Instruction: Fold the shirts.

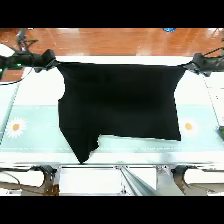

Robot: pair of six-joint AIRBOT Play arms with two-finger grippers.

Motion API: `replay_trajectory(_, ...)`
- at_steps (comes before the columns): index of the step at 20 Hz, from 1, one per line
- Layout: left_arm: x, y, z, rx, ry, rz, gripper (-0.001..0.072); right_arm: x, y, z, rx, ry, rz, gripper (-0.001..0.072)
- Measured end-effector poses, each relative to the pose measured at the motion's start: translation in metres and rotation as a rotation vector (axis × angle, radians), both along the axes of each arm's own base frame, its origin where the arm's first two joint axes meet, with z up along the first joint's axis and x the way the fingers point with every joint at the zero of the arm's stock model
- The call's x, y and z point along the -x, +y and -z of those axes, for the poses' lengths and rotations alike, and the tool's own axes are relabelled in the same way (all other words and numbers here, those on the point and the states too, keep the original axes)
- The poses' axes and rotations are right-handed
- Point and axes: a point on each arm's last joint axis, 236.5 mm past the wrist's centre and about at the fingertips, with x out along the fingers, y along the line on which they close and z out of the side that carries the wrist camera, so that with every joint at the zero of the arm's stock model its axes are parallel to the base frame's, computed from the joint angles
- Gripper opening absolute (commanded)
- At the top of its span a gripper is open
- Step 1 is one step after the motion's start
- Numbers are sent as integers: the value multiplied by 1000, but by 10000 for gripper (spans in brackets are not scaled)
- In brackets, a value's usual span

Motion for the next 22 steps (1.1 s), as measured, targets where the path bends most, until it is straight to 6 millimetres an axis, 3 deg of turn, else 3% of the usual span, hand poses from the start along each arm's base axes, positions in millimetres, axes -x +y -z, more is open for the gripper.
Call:
replay_trajectory(4, -30, -13, 45, 49, 71, -13, 16, -27, -8, 38, -50, 52, 28, 24)
replay_trajectory(8, -29, -18, 56, 68, 116, 10, 16, -29, -8, 52, -77, 91, 20, 24)
replay_trajectory(12, 2, -18, 60, 53, 202, 130, 16, -7, -2, 64, -81, 174, -55, 24)
replay_trajectory(17, 56, -6, 83, -40, 391, 277, 16, 39, -5, 89, -20, 355, -149, 24)
replay_trajectory(22, 89, -9, 110, -71, 509, 333, 16, 62, -7, 112, -3, 448, -160, 24)
